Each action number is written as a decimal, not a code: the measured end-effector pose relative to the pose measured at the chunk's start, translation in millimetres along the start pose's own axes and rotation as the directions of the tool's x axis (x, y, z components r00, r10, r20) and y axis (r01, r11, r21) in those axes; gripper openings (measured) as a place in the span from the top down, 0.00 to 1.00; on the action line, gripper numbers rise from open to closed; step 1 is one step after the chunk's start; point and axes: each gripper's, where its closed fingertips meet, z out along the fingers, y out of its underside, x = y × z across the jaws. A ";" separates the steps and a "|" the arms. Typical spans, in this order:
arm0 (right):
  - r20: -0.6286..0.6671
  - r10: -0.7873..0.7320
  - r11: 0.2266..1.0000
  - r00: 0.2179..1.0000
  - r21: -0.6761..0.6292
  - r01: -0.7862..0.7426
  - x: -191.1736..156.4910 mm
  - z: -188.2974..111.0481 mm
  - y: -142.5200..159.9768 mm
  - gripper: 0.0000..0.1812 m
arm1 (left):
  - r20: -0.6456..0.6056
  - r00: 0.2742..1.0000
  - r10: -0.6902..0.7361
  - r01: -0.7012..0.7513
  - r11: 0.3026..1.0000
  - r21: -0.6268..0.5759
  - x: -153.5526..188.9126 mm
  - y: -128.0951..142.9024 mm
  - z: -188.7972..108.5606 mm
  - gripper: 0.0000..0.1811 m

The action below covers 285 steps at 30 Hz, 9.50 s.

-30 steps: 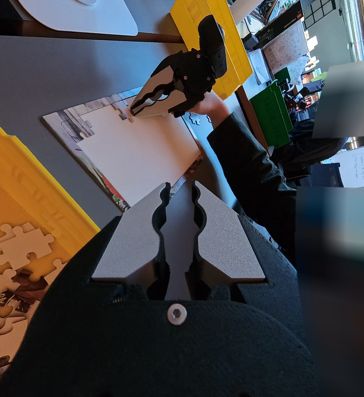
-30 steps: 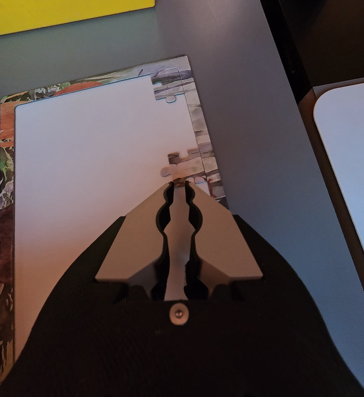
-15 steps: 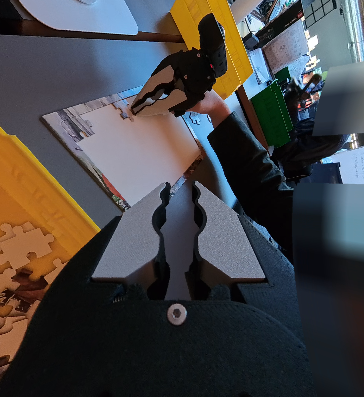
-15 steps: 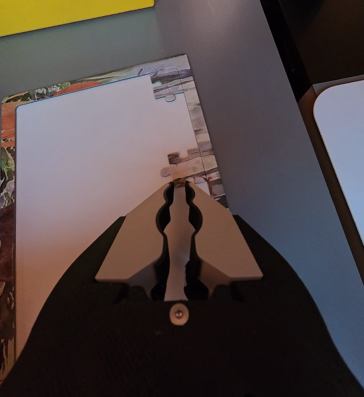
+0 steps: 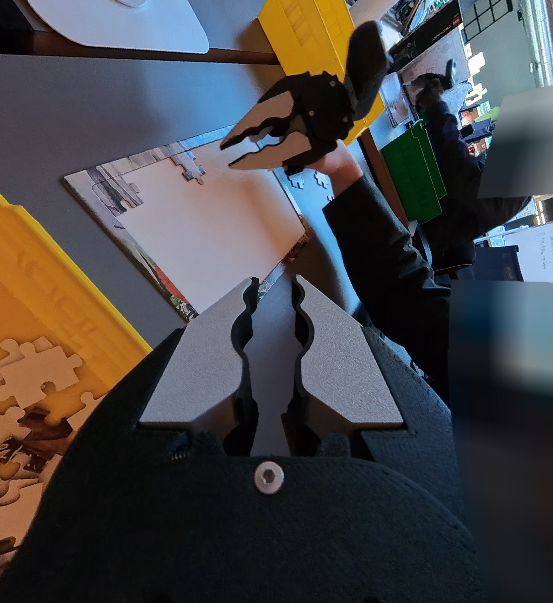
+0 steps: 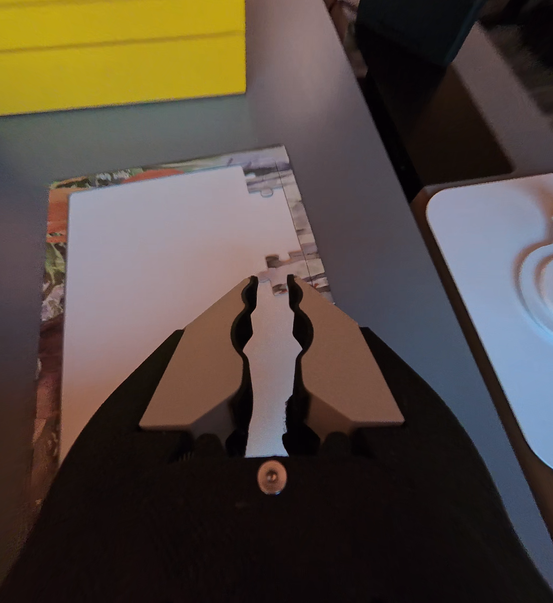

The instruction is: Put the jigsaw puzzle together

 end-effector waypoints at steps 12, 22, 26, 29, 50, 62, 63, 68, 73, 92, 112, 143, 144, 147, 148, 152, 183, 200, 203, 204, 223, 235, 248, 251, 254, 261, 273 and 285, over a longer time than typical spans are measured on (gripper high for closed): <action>-0.418 0.052 0.924 0.907 0.364 0.114 -46.9 -175.4 -128.7 0.82 | 0.032 0.995 0.099 -0.102 0.986 0.129 22.7 -17.4 -29.5 0.93; -0.782 0.277 0.844 0.559 0.476 0.247 -97.0 -329.5 -181.8 0.72 | 0.342 0.833 0.434 -0.552 0.679 0.483 101.1 -51.8 -126.8 0.94; -0.721 0.410 0.747 0.558 0.617 0.248 -101.4 -349.7 -175.4 0.70 | 0.525 0.771 0.360 -0.621 0.604 0.499 103.9 -46.5 -150.5 0.94; -0.681 0.500 0.643 0.534 0.706 0.298 -93.1 -363.8 -154.7 0.71 | 0.583 0.779 0.231 -0.525 0.749 0.404 73.1 -27.5 -150.0 0.83; -0.494 0.526 0.638 0.692 0.768 0.063 -52.6 -325.5 -123.6 0.73 | 0.727 0.685 0.032 -0.001 0.999 -0.043 -139.3 33.6 -106.8 0.81; -0.455 0.535 0.612 0.712 0.790 0.044 -52.6 -327.7 -122.8 0.73 | 0.729 0.670 0.140 0.102 0.955 -0.277 -201.5 75.3 -84.1 0.73; -0.451 0.536 0.609 0.714 0.792 0.044 -52.9 -328.3 -122.9 0.73 | 0.737 0.655 0.166 0.101 0.948 -0.303 -204.6 78.2 -85.2 0.73; -0.445 0.535 0.606 0.718 0.794 0.040 -53.3 -328.4 -123.0 0.73 | 0.776 0.592 0.219 0.102 0.934 -0.341 -213.7 81.0 -94.7 0.77; -0.444 0.535 0.607 0.719 0.794 0.039 -53.1 -327.6 -123.2 0.73 | 0.842 0.538 0.048 0.054 0.994 -0.091 -214.0 46.7 -119.7 0.81; -0.437 0.536 0.607 0.722 0.794 0.030 -51.6 -324.6 -122.9 0.73 | 0.734 0.620 -0.276 0.012 0.939 0.343 -226.2 1.8 -122.2 0.74; -0.417 0.536 0.596 0.734 0.802 0.020 -53.5 -324.4 -123.9 0.73 | 0.911 0.390 -0.133 0.029 0.991 0.132 -266.8 24.8 -113.1 0.70; -0.411 0.529 0.605 0.742 0.796 0.009 -53.2 -317.3 -125.3 0.73 | 0.853 0.522 -0.018 0.034 0.999 0.001 -258.0 36.5 -100.0 0.75; -0.412 0.529 0.606 0.742 0.796 0.010 -53.1 -317.4 -125.1 0.73 | 0.855 0.519 -0.014 0.029 1.000 -0.001 -258.3 36.6 -100.9 0.77; -0.409 0.531 0.604 0.742 0.797 0.007 -52.7 -317.1 -124.8 0.73 | 0.862 0.507 0.009 0.022 0.999 -0.024 -258.0 38.5 -103.1 0.89; -0.408 0.532 0.604 0.742 0.797 0.006 -52.5 -316.9 -124.8 0.73 | 0.860 0.510 0.012 0.022 0.999 -0.027 -257.5 38.8 -102.6 0.90; -0.410 0.530 0.606 0.742 0.796 0.006 -52.6 -316.3 -124.9 0.73 | 0.856 0.516 0.024 0.032 0.998 -0.047 -253.2 40.3 -103.4 0.96; -0.405 0.516 0.618 0.755 0.786 -0.001 -55.1 -309.6 -128.2 0.73 | 0.817 0.576 -0.007 0.130 0.988 -0.083 -233.3 58.7 -113.3 0.98; -0.296 0.445 0.623 0.845 0.780 -0.055 -73.3 -266.3 -153.5 0.75 | 0.420 0.891 0.171 -0.277 0.939 0.204 -83.4 -26.8 -89.5 1.00; -0.169 0.359 0.656 0.918 0.745 -0.119 -95.6 -212.4 -172.5 0.75 | 0.238 0.920 0.311 -0.375 0.875 0.306 -23.0 -44.7 -71.2 1.00; -0.137 0.340 0.674 0.930 0.726 -0.139 -102.2 -192.1 -176.4 0.74 | 0.166 0.929 0.332 -0.370 0.864 0.342 -4.8 -48.6 -65.5 1.00; -0.054 0.454 0.671 0.889 0.678 -0.301 -138.6 -54.2 -174.3 0.66 | 0.156 0.823 0.547 -0.568 0.775 0.277 102.2 -42.9 8.2 1.00; -0.002 0.516 0.604 0.856 0.710 -0.362 -126.5 -62.9 -167.7 0.80 | 0.211 0.789 0.577 -0.614 0.756 0.228 110.1 -37.9 40.1 1.00; -0.449 -0.250 0.926 0.858 0.148 0.347 -121.9 -64.8 -138.5 0.80 | -0.056 0.914 0.401 -0.374 0.890 0.261 106.8 -33.1 27.7 0.81; -0.516 -0.421 0.885 0.746 -0.054 0.463 -114.8 -64.4 -125.4 0.80 | -0.087 0.938 0.335 -0.314 0.930 0.192 96.7 -25.6 41.0 0.89; -0.481 -0.466 0.866 0.743 -0.076 0.494 -119.7 -55.8 -120.0 0.80 | -0.043 0.955 0.292 -0.286 0.952 0.110 78.9 -17.8 55.2 0.89; -0.458 -0.520 0.843 0.721 -0.138 0.520 -120.4 -45.4 -111.6 0.80 | -0.028 0.966 0.256 -0.255 0.967 0.024 64.1 -6.3 67.8 0.93; -0.415 -0.495 0.855 0.764 -0.077 0.513 -129.0 -41.5 -113.9 0.80 | -0.139 0.980 0.145 -0.148 0.989 -0.009 62.6 -0.8 67.7 0.98; -0.486 -0.287 0.879 0.826 0.209 0.428 -112.1 -67.7 -133.5 0.76 | -0.183 0.974 0.135 -0.110 0.984 0.138 67.4 -23.6 47.7 1.00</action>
